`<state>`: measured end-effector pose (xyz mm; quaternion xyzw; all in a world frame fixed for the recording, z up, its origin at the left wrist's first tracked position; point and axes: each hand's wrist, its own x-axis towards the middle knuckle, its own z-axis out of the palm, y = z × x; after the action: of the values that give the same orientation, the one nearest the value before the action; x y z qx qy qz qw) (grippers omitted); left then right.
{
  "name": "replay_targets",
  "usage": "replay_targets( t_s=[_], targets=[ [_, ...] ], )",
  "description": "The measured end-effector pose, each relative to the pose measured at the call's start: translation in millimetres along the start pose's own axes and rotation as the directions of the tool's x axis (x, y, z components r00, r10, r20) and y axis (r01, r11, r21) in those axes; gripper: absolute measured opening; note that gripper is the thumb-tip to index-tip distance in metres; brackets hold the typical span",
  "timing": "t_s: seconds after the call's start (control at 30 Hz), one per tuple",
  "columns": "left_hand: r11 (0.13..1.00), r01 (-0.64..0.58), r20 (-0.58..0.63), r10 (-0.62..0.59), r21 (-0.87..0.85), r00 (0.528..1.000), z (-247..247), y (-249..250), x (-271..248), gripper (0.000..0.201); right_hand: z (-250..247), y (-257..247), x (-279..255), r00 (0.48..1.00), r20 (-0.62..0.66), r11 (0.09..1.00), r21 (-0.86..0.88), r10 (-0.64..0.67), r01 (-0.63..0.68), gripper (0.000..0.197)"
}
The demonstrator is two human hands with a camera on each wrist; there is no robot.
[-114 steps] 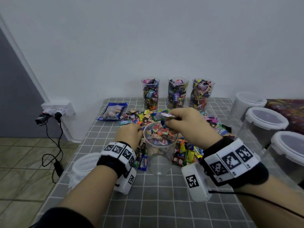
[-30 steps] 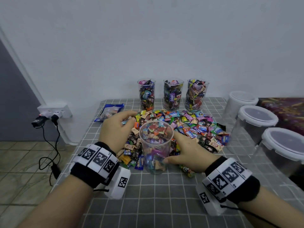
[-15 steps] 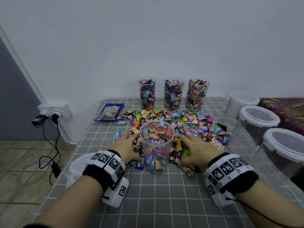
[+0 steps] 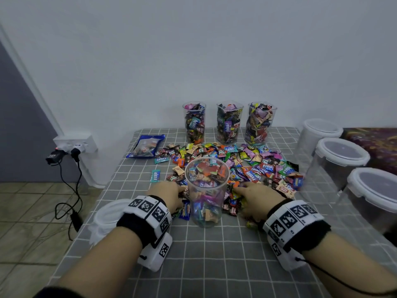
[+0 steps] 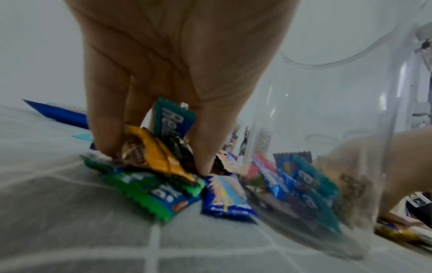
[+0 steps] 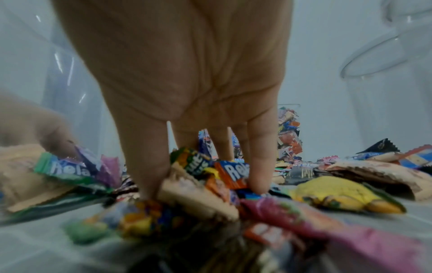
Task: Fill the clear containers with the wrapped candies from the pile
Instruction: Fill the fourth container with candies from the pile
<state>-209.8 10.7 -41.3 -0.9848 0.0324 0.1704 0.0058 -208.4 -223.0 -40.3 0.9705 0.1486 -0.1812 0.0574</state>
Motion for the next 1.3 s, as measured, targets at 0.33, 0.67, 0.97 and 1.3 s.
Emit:
replay_targets(
  t_s=[0.33, 0.67, 0.97, 1.3],
  targets=[
    [0.993, 0.076, -0.157, -0.089, -0.086, 0.984, 2, -4, 3, 0.019, -6, 0, 3, 0.991, -0.133, 0.999, 0.028, 0.022, -0.018, 0.03],
    [0.991, 0.018, -0.028, -0.022, -0.131, 0.999, 8, -6, 2, 0.05, -6, 1, 0, 0.959, -0.279, 0.993, 0.12, 0.052, -0.019, 0.026],
    [0.996, 0.049, -0.104, -0.057, -0.079, 0.993, 5, -5, 1, 0.021, -5, 5, -7, 0.908, -0.413, 0.969, 0.243, 0.065, 0.042, 0.024],
    [0.974, 0.037, -0.27, -0.098, -0.221, 0.958, -5, -6, -10, 0.019, -18, 12, -24, 0.821, -0.549, 0.9, 0.42, 0.153, 0.114, 0.023]
  ],
)
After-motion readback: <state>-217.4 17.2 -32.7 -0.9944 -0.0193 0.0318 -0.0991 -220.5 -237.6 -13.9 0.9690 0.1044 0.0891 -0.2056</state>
